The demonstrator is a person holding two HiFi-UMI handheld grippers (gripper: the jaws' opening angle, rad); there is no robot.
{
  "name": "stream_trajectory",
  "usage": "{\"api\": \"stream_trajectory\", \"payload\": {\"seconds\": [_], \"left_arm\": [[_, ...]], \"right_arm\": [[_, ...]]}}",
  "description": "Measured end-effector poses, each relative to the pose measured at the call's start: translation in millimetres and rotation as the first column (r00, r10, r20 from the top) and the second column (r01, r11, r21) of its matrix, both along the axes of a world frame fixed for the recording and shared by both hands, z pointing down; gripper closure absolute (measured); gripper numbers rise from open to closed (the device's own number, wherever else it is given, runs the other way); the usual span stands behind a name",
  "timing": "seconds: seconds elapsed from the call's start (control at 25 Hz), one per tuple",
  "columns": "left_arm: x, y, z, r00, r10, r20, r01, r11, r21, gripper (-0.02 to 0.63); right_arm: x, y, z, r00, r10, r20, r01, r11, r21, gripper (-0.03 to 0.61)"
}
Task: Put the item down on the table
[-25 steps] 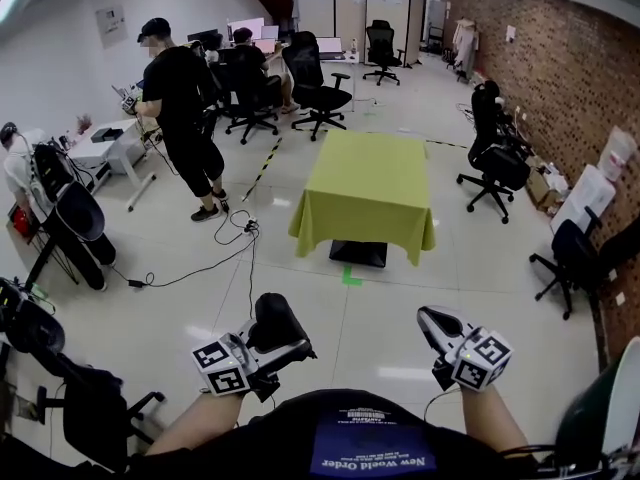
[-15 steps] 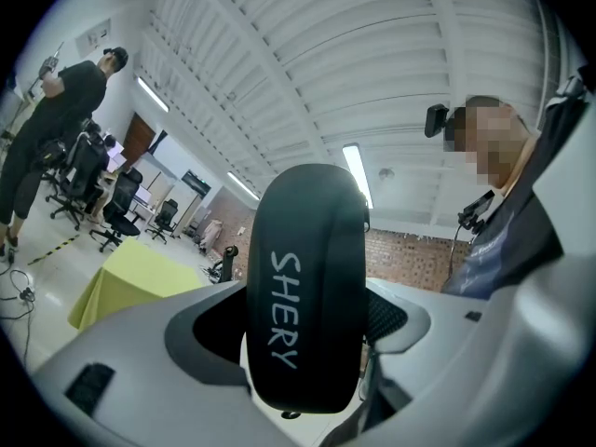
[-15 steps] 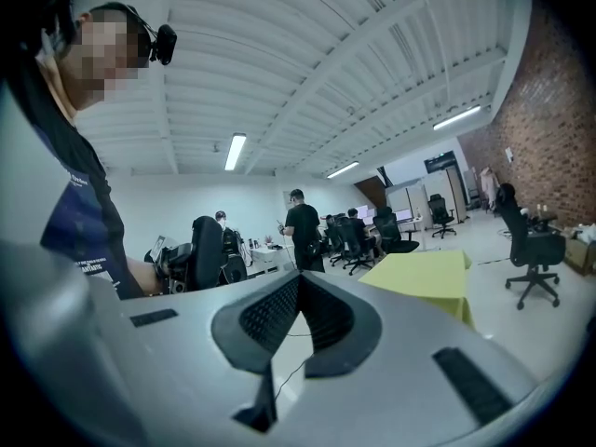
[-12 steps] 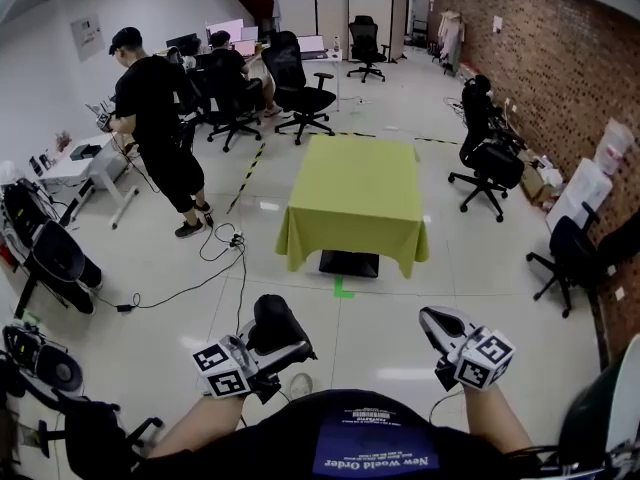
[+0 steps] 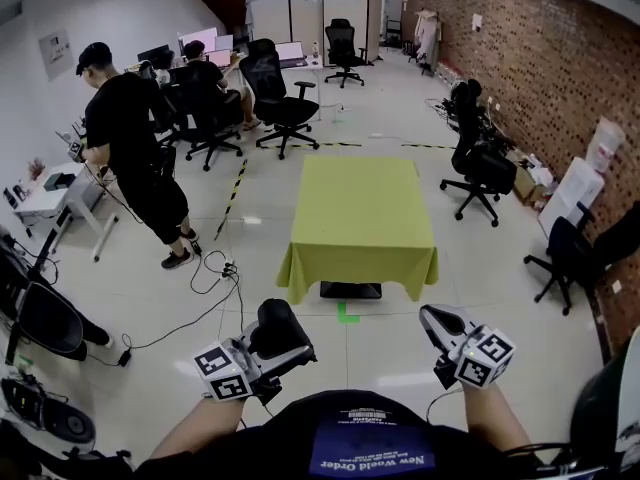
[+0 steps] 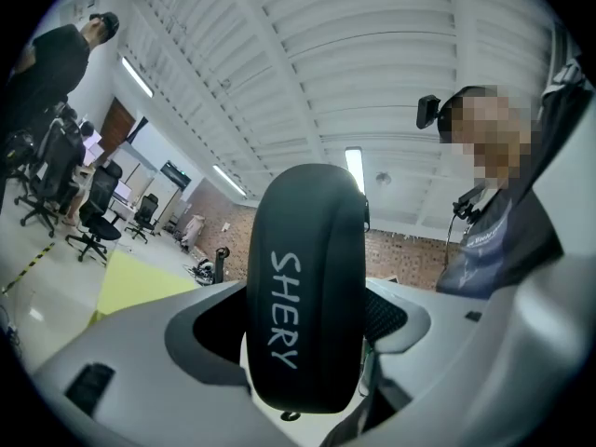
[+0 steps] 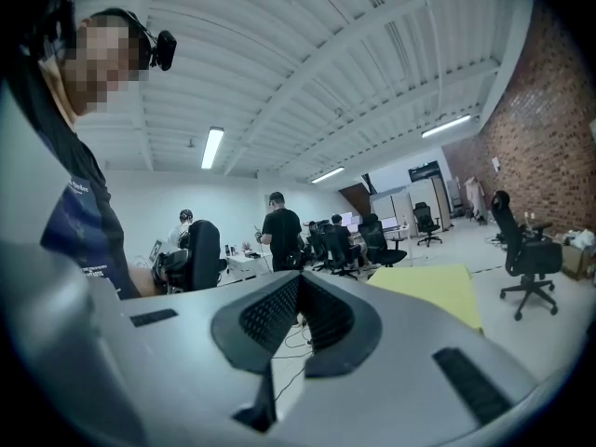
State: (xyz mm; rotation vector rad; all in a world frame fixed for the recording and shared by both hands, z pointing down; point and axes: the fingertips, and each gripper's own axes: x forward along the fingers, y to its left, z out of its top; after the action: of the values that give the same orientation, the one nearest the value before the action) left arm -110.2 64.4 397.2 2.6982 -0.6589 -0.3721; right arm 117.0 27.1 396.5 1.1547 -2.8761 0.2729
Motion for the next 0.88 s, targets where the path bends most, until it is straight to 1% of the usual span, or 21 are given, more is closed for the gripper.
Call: {"api": "stream_trajectory", "payload": {"seconds": [0.2, 0.44, 0.52, 0.68, 0.88], "left_arm": [[-37.4, -47.3, -1.3, 1.0, -0.008, -0.002, 0.008, 1.0, 0.0, 0.258], [-52.5, -95.4, 9.9, 0.999, -0.034, 0.004, 0.034, 0.999, -0.031, 0.259], [-50.3, -112.3, 12.7, 0.999, -0.049, 0.0, 0.049, 0.998, -0.042, 0.258], [-33.2, -151.6, 11.1, 0.997, -0.076, 0.016, 0.077, 0.996, -0.04, 0.258], [1.7, -219.3, 0.7, 0.989, -0.148, 0.014, 0.148, 0.988, -0.042, 0.258]], "right_arm": [[-36.8, -43.6, 4.1, 1.0, -0.005, 0.0, 0.005, 1.0, -0.01, 0.592], [-48.4, -104.0, 8.3, 1.0, -0.022, 0.004, 0.022, 0.999, -0.026, 0.592], [-49.0, -124.2, 10.5, 0.999, -0.041, 0.009, 0.042, 0.999, -0.027, 0.591], [-39.8, -173.9, 11.6, 0.996, -0.087, 0.016, 0.087, 0.996, -0.031, 0.592], [-8.6, -251.6, 8.8, 0.988, -0.157, -0.003, 0.156, 0.987, -0.041, 0.592]]}}
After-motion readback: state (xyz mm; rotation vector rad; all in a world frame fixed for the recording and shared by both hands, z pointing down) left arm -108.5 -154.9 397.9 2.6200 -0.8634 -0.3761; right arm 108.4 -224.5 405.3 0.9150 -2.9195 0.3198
